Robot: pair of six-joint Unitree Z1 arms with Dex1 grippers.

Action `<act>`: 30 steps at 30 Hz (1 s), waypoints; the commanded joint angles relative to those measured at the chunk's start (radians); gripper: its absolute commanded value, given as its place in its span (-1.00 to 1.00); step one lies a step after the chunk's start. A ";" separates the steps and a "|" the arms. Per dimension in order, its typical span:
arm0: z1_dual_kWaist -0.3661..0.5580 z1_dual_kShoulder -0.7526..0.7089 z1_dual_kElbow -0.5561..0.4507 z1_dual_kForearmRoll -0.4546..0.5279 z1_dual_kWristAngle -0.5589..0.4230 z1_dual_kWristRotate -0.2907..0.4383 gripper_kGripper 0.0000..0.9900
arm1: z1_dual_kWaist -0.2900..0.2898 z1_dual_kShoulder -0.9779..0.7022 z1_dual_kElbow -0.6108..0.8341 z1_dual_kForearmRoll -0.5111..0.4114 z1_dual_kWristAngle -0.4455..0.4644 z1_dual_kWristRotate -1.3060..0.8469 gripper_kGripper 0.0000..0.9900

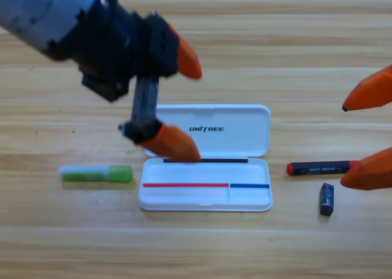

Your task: Clean up eraser and pencils

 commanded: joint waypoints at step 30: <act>0.319 -0.015 0.112 0.000 0.109 0.358 0.97 | -0.052 0.415 -0.124 0.211 -0.344 0.617 0.98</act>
